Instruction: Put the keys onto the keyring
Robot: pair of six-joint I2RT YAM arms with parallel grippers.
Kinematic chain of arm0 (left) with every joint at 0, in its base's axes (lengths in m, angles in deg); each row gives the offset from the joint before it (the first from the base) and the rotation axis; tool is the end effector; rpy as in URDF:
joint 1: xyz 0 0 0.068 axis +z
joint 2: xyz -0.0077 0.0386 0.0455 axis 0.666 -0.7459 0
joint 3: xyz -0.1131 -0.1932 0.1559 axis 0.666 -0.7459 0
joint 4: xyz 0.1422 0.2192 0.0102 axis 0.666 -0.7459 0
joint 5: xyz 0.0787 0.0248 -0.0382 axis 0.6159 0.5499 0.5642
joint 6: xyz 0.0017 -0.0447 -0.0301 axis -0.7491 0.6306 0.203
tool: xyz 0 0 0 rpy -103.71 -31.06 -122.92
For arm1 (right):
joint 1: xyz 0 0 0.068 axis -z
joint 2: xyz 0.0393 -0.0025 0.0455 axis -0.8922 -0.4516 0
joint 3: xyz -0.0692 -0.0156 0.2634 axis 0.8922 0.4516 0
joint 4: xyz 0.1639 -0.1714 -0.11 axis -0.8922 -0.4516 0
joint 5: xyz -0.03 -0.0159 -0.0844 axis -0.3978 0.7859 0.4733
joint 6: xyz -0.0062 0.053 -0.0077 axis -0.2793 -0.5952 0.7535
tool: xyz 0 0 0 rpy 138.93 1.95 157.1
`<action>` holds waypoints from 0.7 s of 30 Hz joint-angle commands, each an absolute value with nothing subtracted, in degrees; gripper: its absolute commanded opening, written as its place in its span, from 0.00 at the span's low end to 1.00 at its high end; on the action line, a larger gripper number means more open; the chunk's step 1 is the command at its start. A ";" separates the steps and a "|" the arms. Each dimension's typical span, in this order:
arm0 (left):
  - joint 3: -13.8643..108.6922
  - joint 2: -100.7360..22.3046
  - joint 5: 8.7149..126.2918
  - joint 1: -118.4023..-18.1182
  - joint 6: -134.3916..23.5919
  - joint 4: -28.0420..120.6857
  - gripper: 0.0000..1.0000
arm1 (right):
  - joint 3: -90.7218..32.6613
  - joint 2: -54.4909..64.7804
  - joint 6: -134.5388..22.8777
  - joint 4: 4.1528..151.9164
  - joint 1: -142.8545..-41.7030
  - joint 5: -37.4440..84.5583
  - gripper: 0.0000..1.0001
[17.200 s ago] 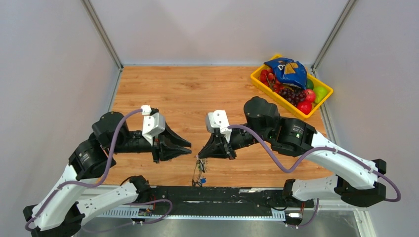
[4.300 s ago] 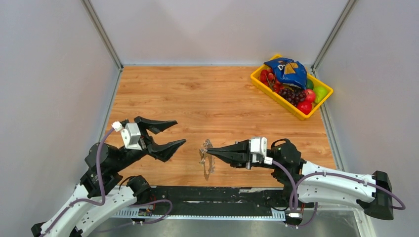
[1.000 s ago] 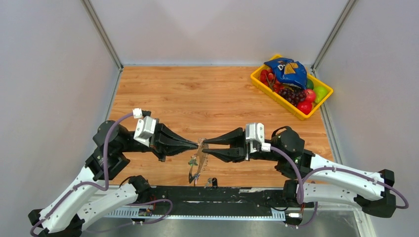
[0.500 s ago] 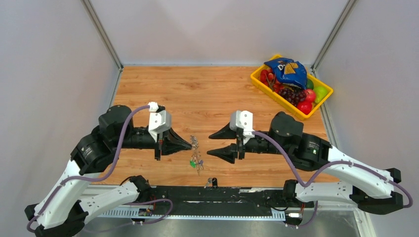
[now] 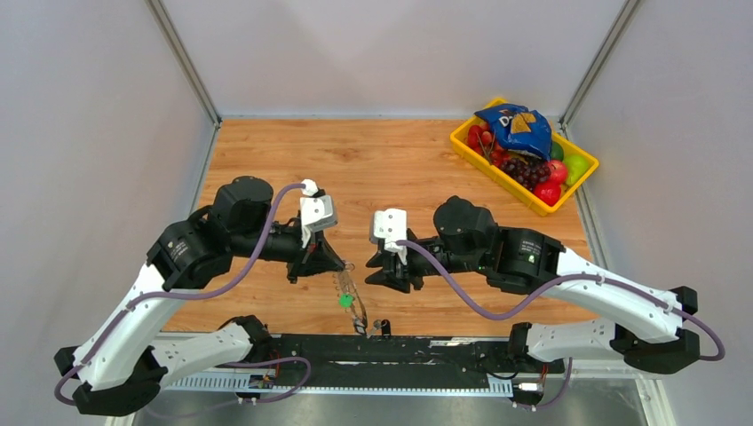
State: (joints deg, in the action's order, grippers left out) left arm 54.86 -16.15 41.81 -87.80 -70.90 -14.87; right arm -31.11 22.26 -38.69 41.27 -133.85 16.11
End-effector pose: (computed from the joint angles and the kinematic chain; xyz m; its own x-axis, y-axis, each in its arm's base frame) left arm 0.0808 -0.1124 0.4336 -0.3017 0.3946 -0.8679 0.9494 0.2077 -0.2356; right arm 0.0664 0.2175 0.4238 0.0473 -0.3888 -0.9201 -0.9978 0.0247 -0.0617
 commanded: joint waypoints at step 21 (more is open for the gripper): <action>58.68 -19.44 41.07 -90.49 -73.86 -14.23 0.00 | -36.08 15.79 -35.62 44.02 -130.83 9.55 0.15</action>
